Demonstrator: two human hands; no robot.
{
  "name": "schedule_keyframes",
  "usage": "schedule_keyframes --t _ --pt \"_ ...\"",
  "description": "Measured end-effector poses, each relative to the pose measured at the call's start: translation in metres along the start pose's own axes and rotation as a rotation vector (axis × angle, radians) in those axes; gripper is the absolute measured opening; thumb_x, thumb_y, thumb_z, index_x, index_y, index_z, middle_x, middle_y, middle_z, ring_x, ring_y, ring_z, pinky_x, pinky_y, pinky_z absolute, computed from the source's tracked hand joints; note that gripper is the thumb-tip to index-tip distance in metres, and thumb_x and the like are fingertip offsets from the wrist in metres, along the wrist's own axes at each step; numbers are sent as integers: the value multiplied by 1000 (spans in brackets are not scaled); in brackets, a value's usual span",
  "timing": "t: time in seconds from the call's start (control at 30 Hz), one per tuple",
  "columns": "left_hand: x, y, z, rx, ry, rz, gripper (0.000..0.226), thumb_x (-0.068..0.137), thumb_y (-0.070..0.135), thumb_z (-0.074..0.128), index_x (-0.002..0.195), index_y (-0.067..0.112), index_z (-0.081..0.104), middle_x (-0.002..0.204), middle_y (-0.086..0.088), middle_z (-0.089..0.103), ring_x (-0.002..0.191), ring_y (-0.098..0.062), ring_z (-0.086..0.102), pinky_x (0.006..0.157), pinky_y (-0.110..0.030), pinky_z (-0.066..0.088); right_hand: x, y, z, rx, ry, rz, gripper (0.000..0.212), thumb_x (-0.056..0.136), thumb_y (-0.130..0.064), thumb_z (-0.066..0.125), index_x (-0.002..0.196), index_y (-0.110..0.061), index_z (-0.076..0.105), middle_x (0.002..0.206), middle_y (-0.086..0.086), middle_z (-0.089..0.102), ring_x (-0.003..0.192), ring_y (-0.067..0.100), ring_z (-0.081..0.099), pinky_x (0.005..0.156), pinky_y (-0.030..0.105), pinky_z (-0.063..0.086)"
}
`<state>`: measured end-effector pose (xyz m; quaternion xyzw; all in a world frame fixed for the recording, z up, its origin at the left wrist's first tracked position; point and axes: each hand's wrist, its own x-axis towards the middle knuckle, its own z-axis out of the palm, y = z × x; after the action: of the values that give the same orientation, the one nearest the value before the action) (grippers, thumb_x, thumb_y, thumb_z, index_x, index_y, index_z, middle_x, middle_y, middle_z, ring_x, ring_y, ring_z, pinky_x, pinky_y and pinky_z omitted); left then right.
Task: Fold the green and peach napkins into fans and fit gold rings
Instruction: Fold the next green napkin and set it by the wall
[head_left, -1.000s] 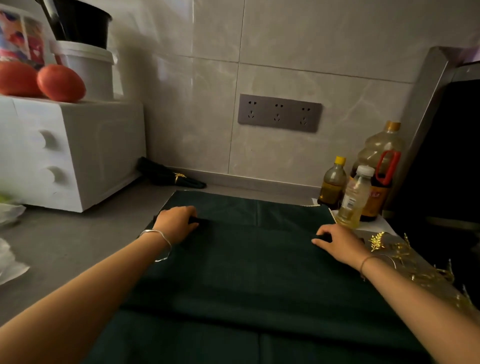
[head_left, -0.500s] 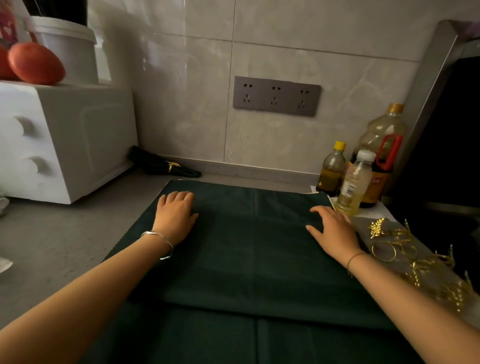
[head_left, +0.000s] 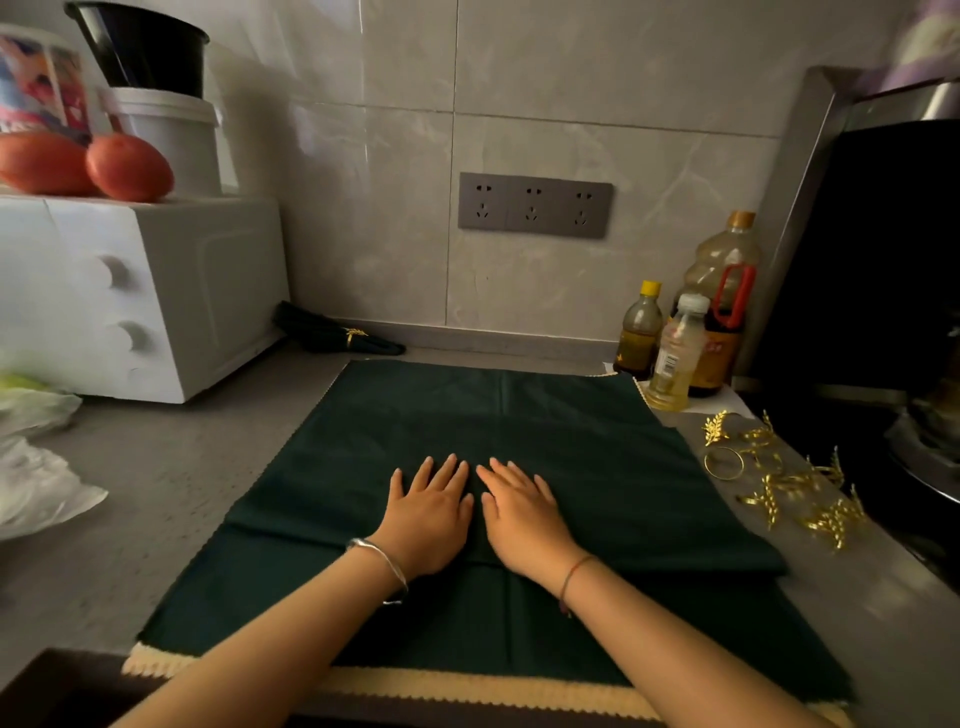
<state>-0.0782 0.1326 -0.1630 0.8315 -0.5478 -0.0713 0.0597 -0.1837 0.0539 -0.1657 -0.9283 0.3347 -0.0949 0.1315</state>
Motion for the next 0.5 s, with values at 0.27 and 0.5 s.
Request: schedule_keyframes --t 0.27,0.5 --pt "-1 -15 2 -8 45 -102 57 101 46 14 153 25 1 159 7 -5 146 -25 -8 115 -52 -7 -16 42 -12 -121 -60 80 53 97 -56 17 148 -42 10 159 -9 1 146 15 -3 117 45 -4" --pt "1 -63 -11 0 76 -281 76 91 68 18 152 27 3 160 6 -1 147 -25 -4 116 -52 -3 -45 119 -44 -148 -33 226 57 95 -59 16 148 -40 8 159 -8 0 146 14 -2 117 39 0"
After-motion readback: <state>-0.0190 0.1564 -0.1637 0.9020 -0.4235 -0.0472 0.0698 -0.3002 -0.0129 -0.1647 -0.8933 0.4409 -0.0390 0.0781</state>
